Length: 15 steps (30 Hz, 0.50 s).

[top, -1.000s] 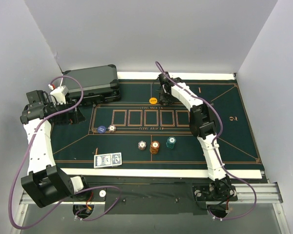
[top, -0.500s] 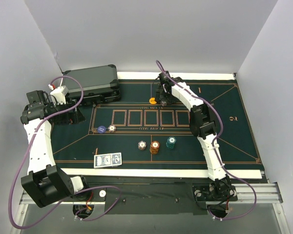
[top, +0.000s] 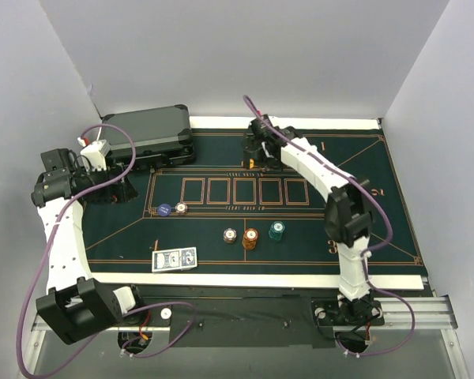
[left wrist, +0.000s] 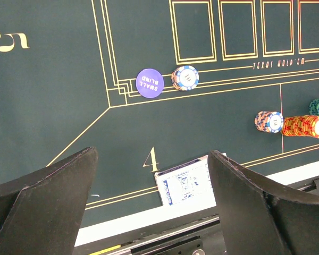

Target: Distribute texas hold em gaming equipment

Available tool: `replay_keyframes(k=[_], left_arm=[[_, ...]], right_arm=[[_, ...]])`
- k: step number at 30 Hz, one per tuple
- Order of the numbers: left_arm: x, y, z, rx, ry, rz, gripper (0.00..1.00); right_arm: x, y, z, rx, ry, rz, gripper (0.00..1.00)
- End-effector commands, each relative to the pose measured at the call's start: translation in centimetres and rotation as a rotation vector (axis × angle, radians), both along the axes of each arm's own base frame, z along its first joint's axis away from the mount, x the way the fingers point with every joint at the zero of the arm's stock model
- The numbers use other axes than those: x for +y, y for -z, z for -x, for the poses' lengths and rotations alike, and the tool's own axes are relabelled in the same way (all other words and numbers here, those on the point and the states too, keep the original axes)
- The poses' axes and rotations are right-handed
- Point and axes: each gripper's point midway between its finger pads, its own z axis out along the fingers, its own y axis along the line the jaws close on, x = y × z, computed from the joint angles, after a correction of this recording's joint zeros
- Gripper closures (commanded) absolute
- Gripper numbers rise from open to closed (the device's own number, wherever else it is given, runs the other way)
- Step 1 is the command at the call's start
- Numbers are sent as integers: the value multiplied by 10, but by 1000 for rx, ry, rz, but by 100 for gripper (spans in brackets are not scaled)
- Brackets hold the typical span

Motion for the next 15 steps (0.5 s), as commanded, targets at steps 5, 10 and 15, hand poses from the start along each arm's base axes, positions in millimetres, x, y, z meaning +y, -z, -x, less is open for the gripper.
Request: replay_keyframes(k=[5,10,15], left_arm=[[-5,-13,11,-41,15,-7,4],[-5,-15,13,-40,8,-9,4],[-4,-18,17,-50,2,-25,4]], right_arm=[[75,-25,128,5,-296,27,16],[95,0,173,60,-381,87,7],[104,26,198,113,-420,126,5]])
